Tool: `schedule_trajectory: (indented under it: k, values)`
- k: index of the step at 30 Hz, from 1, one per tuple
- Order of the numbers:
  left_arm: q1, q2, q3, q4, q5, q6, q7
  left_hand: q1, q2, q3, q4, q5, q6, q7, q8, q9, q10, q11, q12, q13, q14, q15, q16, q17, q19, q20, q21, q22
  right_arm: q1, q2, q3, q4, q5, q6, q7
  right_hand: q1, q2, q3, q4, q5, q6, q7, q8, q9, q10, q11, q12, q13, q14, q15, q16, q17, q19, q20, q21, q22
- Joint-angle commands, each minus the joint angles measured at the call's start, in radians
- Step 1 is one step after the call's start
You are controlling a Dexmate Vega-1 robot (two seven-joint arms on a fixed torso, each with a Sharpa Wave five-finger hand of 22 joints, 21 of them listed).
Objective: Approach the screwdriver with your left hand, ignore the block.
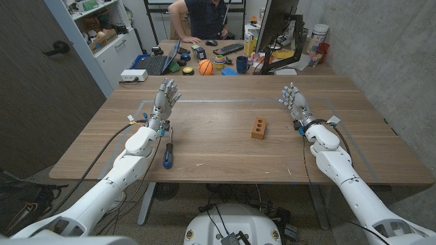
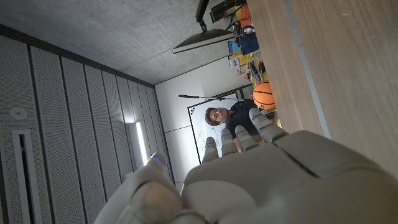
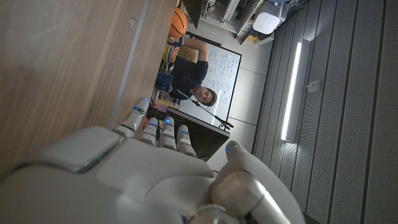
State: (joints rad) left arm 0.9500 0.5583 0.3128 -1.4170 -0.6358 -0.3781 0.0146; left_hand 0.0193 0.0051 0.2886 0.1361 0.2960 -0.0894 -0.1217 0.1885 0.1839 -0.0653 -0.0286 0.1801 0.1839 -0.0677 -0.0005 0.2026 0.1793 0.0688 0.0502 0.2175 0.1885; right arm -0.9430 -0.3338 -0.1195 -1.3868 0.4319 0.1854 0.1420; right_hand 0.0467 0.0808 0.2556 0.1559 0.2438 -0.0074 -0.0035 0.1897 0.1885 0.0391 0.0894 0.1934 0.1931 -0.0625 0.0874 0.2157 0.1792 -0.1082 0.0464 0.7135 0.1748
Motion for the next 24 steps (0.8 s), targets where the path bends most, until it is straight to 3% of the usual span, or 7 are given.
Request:
schedule_trajectory:
  k: [1, 19, 24]
  values:
    - [0.083, 0.061, -0.044, -0.107, 0.095, -0.054, 0.09, 0.005, -0.02, -0.009, -0.004, 0.006, -0.01, -0.005, -0.001, 0.004, -0.018, 0.003, -0.001, 0.004, -0.02, 0.001, -0.004, 0.004, -0.005, 0.007, -0.005, 0.004, 0.01, 0.026, 0.023, 0.023, -0.018, 0.003, 0.027, -0.006, 0.022, -0.002, 0.001, 0.005, -0.008, -0.002, 0.004, 0.002, 0.001, 0.007, 0.004, 0.003, 0.0, 0.008, 0.002, 0.004, -0.004, 0.0, -0.004, 0.001]
    - [0.204, 0.097, -0.134, -0.22, 0.309, -0.149, 0.239, 0.034, -0.064, -0.031, -0.034, 0.018, -0.046, -0.081, -0.004, 0.004, -0.048, -0.007, -0.001, 0.004, -0.045, -0.002, -0.007, 0.004, -0.025, 0.01, -0.015, 0.003, 0.011, 0.037, 0.03, 0.038, -0.026, 0.015, 0.048, -0.011, 0.016, -0.009, 0.002, 0.005, -0.009, -0.001, 0.003, 0.003, 0.004, 0.006, 0.004, 0.003, 0.001, 0.008, 0.002, 0.005, -0.002, 0.0, -0.011, 0.001]
    - [0.235, 0.116, -0.164, -0.26, 0.421, -0.15, 0.284, 0.057, -0.074, -0.034, -0.05, 0.025, -0.053, -0.097, 0.0, 0.005, -0.071, -0.028, -0.004, 0.004, -0.058, 0.002, -0.008, 0.004, -0.043, 0.022, -0.02, 0.003, 0.007, 0.038, 0.033, 0.032, -0.022, 0.008, 0.049, -0.012, 0.015, -0.011, 0.002, 0.005, -0.009, 0.0, 0.003, 0.003, 0.004, 0.005, 0.004, 0.003, 0.0, 0.008, 0.002, 0.005, -0.001, 0.0, -0.013, 0.001]
